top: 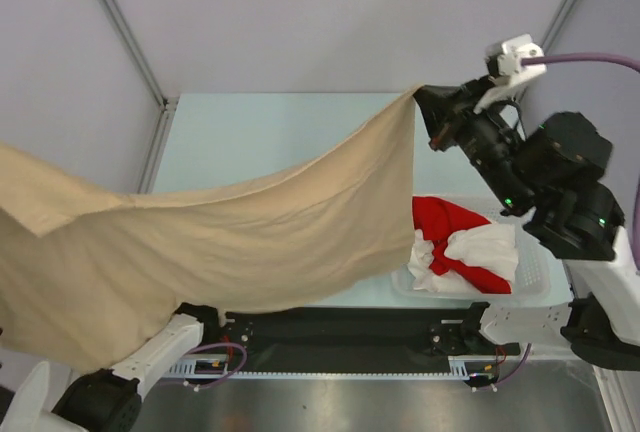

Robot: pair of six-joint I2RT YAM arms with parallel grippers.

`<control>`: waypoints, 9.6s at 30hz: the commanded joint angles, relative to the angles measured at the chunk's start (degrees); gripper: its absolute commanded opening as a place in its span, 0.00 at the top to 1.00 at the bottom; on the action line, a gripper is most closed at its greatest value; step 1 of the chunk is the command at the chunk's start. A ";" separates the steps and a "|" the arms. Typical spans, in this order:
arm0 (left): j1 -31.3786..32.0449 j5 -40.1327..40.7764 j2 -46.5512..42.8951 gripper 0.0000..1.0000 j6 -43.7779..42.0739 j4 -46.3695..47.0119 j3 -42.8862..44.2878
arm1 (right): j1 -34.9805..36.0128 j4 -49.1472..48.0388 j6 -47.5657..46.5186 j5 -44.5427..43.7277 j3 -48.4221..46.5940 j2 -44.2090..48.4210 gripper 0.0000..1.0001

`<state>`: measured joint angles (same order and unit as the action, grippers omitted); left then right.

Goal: Fold and stack the t-shirts
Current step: Flatten the tshirt out, then fold the tshirt

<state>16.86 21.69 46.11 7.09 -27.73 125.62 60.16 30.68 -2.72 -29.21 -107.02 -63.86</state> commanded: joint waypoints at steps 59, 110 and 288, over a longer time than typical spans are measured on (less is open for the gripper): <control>-11.68 -21.16 62.52 1.00 3.64 20.17 -10.95 | -43.37 -2.99 13.53 43.81 -7.49 -53.04 1.00; -14.84 -20.28 56.87 1.00 -0.50 27.46 -28.87 | -35.63 -21.90 8.78 31.33 17.84 -39.22 1.00; -33.39 -30.74 83.96 0.49 19.80 10.93 -18.84 | -53.66 15.82 28.39 46.53 -15.50 -75.89 0.50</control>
<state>-16.73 -7.81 128.75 27.94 -17.91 103.70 6.61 46.17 26.09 15.99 -121.91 -139.15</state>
